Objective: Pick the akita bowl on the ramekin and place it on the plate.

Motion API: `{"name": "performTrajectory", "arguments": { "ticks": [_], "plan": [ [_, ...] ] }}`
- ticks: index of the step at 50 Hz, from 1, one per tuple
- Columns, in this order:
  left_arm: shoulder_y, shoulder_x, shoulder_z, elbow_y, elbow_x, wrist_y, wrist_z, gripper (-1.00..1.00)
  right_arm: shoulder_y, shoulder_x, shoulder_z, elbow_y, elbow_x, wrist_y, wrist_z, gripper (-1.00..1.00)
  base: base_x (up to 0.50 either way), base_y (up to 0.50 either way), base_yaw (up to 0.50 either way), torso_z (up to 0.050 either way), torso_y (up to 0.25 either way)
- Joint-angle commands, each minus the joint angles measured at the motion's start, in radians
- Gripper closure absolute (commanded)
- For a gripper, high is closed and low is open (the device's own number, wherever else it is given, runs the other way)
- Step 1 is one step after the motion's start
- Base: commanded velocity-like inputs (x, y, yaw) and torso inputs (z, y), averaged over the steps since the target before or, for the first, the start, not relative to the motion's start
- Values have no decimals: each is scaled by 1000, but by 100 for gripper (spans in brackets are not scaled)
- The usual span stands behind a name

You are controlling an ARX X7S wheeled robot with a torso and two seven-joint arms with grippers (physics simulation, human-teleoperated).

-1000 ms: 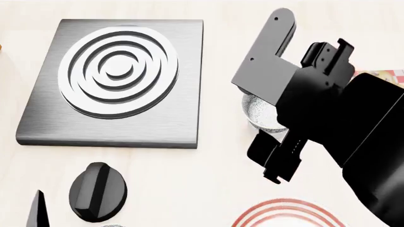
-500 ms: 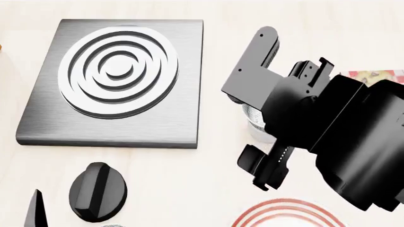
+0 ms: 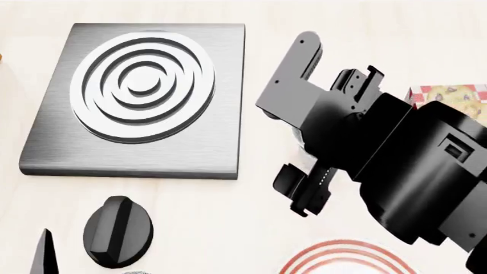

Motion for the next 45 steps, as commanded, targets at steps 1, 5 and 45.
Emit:
{"name": "performTrajectory", "arguments": {
  "ticks": [1,5,45],
  "plan": [
    [-4,-4,3,-6,-4,0,-4,-100,-45,-39,5,79,-22,-75,10,-100,0,0,0,0,0],
    [-3,-5,4,-5,-5,0,-6,-100,-58,-48,6,100,-25,-94,11,-100,0,0,0,0,0],
    [-8,-17,13,-11,-11,4,-20,-100,-165,-111,23,298,-58,-224,40,-100,0,0,0,0,0]
  ]
}}
